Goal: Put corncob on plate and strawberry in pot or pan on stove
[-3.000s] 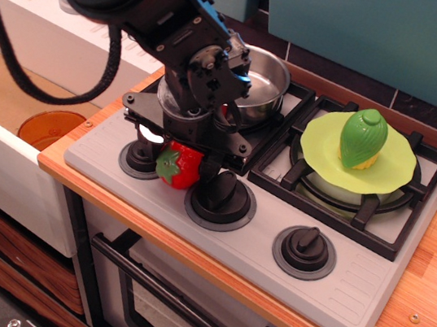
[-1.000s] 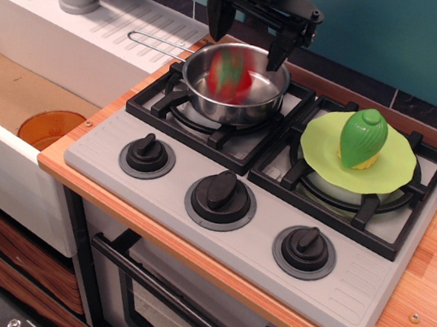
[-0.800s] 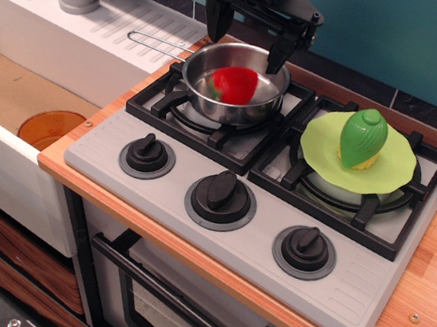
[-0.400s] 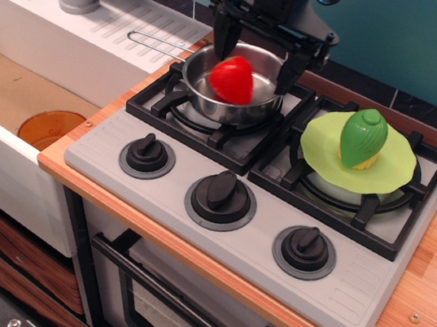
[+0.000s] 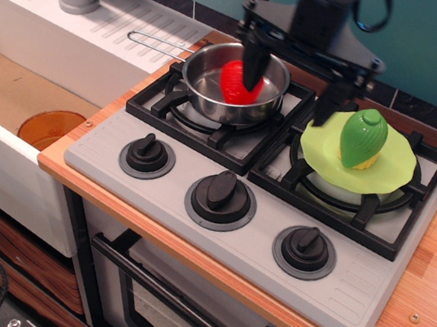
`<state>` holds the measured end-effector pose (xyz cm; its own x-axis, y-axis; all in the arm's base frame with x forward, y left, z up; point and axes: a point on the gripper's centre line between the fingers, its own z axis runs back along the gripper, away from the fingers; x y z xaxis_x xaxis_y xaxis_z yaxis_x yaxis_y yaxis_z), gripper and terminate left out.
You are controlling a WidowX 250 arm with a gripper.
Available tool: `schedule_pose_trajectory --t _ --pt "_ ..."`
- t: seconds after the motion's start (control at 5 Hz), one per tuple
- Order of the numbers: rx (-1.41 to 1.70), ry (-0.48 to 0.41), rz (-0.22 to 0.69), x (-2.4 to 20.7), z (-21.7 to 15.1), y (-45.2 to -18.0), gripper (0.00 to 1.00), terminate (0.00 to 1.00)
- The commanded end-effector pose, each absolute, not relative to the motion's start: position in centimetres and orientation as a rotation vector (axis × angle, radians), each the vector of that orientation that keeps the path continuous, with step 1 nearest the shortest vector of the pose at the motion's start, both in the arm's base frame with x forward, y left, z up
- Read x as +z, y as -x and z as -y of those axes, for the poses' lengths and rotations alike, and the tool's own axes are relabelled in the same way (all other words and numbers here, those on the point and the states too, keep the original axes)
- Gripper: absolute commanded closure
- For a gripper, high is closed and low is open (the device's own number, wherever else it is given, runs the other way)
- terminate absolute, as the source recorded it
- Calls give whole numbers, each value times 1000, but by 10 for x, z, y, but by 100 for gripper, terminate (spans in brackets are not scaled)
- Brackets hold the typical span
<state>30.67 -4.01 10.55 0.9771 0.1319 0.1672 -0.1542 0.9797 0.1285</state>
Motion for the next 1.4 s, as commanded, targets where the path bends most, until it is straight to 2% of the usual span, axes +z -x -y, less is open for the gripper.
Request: schedule_pose_trajectory --t 0.0,0.2,0.6,1.0,1.2 --pt "165 -114 244 118 53 -317 0 0" --pt "147 -107 244 115 51 -321 0 0" --pt "132 -35 223 100 41 -332 0 0" --pt "135 -31 213 92 32 -343 0 0" --pt "173 -10 163 91 31 -346 0 100"
